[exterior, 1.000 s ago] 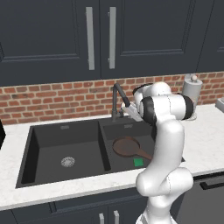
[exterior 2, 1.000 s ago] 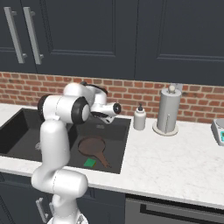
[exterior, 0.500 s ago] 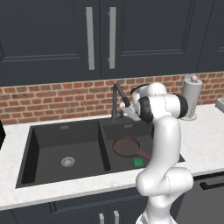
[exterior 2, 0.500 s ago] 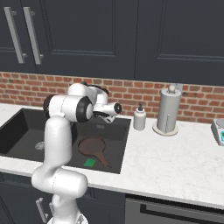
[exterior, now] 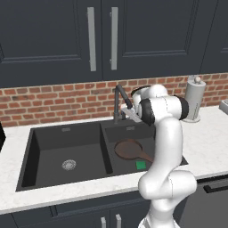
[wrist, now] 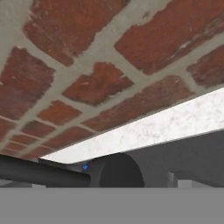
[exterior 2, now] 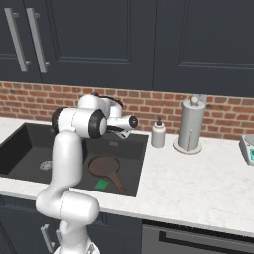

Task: Pick the pan and sponge and place them into the sink. Then turn on the water.

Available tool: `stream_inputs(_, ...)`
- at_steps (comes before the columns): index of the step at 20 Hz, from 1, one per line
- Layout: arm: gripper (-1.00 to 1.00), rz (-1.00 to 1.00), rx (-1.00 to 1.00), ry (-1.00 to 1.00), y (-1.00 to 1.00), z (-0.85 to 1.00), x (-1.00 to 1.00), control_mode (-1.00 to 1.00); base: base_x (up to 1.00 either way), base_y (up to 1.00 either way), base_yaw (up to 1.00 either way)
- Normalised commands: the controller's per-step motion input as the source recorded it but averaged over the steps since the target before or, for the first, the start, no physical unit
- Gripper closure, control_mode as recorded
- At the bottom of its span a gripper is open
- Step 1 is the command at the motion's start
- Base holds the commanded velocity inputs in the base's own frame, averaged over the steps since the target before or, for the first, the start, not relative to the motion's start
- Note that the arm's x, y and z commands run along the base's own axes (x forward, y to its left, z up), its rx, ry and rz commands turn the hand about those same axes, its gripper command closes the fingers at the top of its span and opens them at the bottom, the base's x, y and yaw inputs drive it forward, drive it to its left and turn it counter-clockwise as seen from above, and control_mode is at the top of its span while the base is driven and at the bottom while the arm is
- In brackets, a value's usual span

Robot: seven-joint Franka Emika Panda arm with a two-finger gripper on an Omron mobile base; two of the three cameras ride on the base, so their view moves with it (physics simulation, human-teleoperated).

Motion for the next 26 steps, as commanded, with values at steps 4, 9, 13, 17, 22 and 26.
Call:
stream_inputs(4, -1.00, 0.00, 0.01, 0.00, 0.03, -0.18, 0.19, -1.00, 0.00, 0.00, 0.00)
stream_inputs(9, 1.00, 0.00, 0.00, 0.00, 0.08, -0.23, 0.17, -1.00, 0.00, 0.00, 0.00)
stream_inputs(13, 1.00, 0.00, 0.00, 0.00, 0.00, -0.06, 0.06, -1.00, 0.00, 0.00, 0.00)
stream_inputs(17, 1.00, 0.00, 0.00, 0.00, 0.00, 0.00, 0.00, -1.00, 0.00, 0.00, 0.00)
stream_inputs(22, 1.00, 0.00, 0.07, 0.00, 0.00, -0.03, 0.00, -1.00, 0.00, 0.00, 0.00)
stream_inputs(26, 1.00, 0.00, 0.17, 0.00, 0.00, -0.07, 0.00, -1.00, 0.00, 0.00, 0.00)
